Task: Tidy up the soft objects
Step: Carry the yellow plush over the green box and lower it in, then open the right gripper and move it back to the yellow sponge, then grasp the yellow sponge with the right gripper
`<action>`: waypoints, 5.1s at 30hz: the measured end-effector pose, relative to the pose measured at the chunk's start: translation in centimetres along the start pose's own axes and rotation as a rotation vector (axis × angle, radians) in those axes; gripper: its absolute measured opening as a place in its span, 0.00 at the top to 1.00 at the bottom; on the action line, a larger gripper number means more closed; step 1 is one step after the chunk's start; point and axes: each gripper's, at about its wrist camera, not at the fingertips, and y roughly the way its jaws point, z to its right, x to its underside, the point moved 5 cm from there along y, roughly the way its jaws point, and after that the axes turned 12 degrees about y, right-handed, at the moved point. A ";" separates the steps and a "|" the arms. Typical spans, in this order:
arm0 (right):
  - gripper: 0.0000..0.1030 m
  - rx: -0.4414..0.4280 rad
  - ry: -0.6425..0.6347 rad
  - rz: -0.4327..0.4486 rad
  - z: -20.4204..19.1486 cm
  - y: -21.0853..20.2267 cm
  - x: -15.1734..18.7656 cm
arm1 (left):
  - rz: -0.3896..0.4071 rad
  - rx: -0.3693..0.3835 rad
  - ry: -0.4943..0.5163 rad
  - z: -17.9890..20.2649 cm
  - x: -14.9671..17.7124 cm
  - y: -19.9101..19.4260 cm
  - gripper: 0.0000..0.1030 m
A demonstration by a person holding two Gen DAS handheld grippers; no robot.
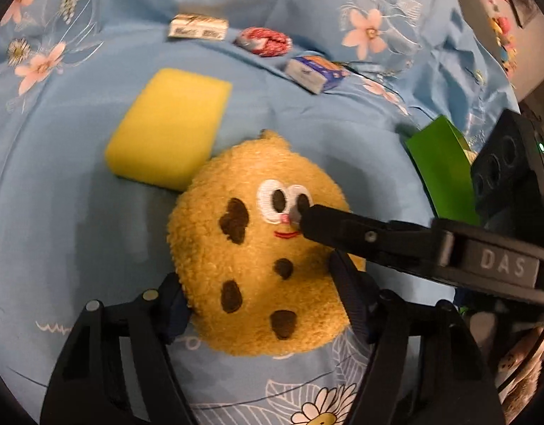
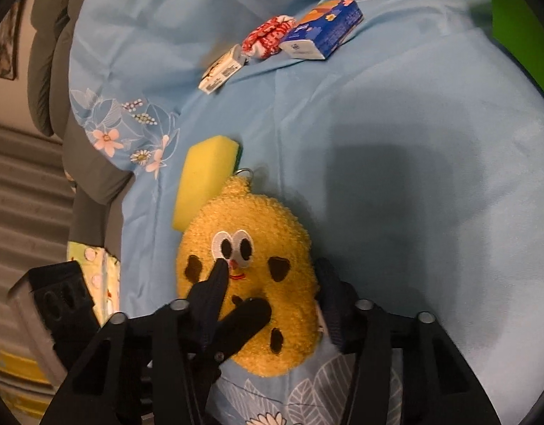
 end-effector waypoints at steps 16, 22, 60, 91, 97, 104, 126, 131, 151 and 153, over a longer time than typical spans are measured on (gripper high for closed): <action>0.54 -0.172 0.037 0.116 0.0 -7.6 -2.5 | 0.213 0.106 0.075 5.9 -4.3 -2.9 0.42; 0.54 -0.177 0.044 0.285 1.7 -13.6 -4.3 | 0.249 0.122 0.184 12.1 -7.3 -2.8 0.41; 0.54 0.143 0.374 0.598 16.6 -23.2 -9.5 | 0.111 0.182 0.457 26.7 -10.7 7.9 0.37; 0.16 0.283 -0.186 0.719 -2.0 -16.5 -3.8 | 0.265 -0.294 -0.156 -5.3 -1.7 -7.9 0.21; 0.16 0.222 -0.197 0.526 -4.9 -8.9 -2.9 | 0.252 -0.273 -0.305 -8.4 -1.3 -7.9 0.21; 0.16 0.218 -0.273 0.264 -7.9 1.3 -1.3 | 0.255 -0.331 -0.358 -10.7 -0.9 -9.5 0.21; 0.41 0.274 -0.352 0.222 -8.9 1.7 0.2 | 0.290 -0.265 -0.465 -13.3 -0.2 -11.5 0.21; 0.38 0.317 -0.307 0.198 -5.3 -1.3 1.4 | 0.255 -0.250 -0.434 -12.1 -0.5 -10.1 0.21; 0.44 0.127 -0.088 0.259 -0.6 -6.1 0.3 | 0.165 -0.064 -0.161 -3.6 -1.2 -4.6 0.34; 0.52 0.121 -0.061 0.247 -0.1 -6.0 0.1 | 0.161 -0.018 -0.141 -2.6 -1.3 -4.4 0.47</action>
